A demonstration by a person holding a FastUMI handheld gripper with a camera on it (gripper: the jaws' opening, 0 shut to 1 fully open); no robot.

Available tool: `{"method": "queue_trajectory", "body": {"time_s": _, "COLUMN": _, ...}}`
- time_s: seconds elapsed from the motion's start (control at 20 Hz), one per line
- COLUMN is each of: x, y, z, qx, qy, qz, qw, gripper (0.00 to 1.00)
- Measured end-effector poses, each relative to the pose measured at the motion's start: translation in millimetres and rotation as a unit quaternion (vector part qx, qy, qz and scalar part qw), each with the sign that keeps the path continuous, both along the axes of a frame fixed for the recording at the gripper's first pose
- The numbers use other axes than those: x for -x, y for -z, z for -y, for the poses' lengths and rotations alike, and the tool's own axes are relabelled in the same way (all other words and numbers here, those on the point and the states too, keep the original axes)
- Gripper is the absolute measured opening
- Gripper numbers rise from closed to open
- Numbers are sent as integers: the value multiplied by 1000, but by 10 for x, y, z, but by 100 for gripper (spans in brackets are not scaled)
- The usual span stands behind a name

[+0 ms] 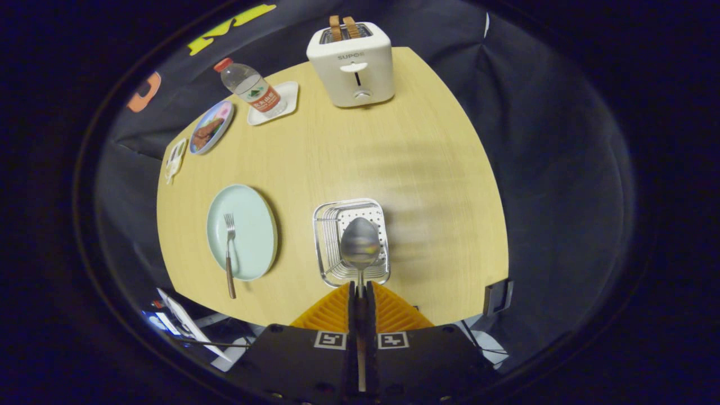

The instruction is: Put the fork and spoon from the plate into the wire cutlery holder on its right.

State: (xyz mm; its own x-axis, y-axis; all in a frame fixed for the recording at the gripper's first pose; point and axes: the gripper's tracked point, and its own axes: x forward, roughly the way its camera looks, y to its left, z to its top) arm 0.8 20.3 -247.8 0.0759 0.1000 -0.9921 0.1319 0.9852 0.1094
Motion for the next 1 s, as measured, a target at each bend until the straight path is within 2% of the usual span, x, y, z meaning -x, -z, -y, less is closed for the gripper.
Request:
{"method": "queue_trajectory", "body": {"time_s": 0.1, "x": -46, "y": 34, "z": -13, "qx": -4, "qy": 6, "qz": 1, "qw": 1000, "gripper": 6}}
{"method": "queue_trajectory", "body": {"time_s": 0.15, "x": -81, "y": 32, "z": -20, "qx": -3, "qy": 7, "qz": 6, "qw": 1000, "gripper": 11}}
{"method": "queue_trajectory", "body": {"time_s": 0.35, "x": -178, "y": 13, "z": -75, "qx": -9, "qy": 8, "qz": 21, "qw": 1000, "gripper": 6}}
{"method": "queue_trajectory", "body": {"time_s": 0.6, "x": -355, "y": -174, "z": -154, "qx": -1, "qy": -9, "qz": 90, "qw": 996, "gripper": 40}}
{"method": "queue_trajectory", "body": {"time_s": 0.7, "x": -448, "y": -336, "z": -266, "qx": -2, "qy": -18, "qz": 137, "qw": 990, "gripper": 60}}
{"method": "queue_trajectory", "body": {"time_s": 0.85, "x": -525, "y": -598, "z": -558, "qx": -5, "qy": -39, "qz": 212, "qw": 977, "gripper": 62}}
{"method": "queue_trajectory", "body": {"time_s": 1.0, "x": -512, "y": -748, "z": -964, "qx": -5, "qy": -64, "qz": 279, "qw": 958, "gripper": 85}}
